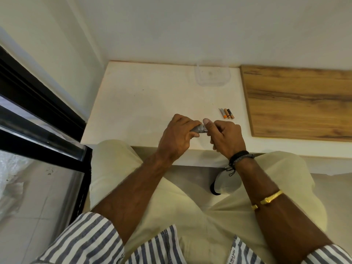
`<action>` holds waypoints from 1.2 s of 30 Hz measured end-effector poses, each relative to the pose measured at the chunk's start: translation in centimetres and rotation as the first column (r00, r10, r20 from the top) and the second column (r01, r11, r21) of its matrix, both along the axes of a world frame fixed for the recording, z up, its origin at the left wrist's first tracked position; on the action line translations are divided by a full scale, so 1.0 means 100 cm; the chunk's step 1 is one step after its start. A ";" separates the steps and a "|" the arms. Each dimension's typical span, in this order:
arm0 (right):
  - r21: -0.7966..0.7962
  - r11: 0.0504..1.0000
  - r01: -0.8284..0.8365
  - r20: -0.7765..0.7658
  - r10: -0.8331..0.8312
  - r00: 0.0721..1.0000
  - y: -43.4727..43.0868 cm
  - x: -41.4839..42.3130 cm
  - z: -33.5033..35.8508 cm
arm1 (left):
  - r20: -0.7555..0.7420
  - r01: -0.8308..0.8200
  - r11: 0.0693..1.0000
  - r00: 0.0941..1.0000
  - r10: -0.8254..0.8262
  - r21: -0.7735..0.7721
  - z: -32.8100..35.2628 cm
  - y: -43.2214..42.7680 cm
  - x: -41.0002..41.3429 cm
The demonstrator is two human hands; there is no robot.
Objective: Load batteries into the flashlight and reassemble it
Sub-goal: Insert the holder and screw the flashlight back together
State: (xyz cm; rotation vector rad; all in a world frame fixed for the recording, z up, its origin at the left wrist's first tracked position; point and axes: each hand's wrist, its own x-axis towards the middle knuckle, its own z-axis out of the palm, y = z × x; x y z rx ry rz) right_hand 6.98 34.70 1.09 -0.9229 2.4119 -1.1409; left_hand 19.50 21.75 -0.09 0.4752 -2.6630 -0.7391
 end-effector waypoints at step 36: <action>-0.119 0.981 -0.151 0.043 0.157 0.987 0.003 -0.004 -0.002 | 0.032 -0.076 0.997 0.997 0.075 0.030 -0.008 -0.003 -0.001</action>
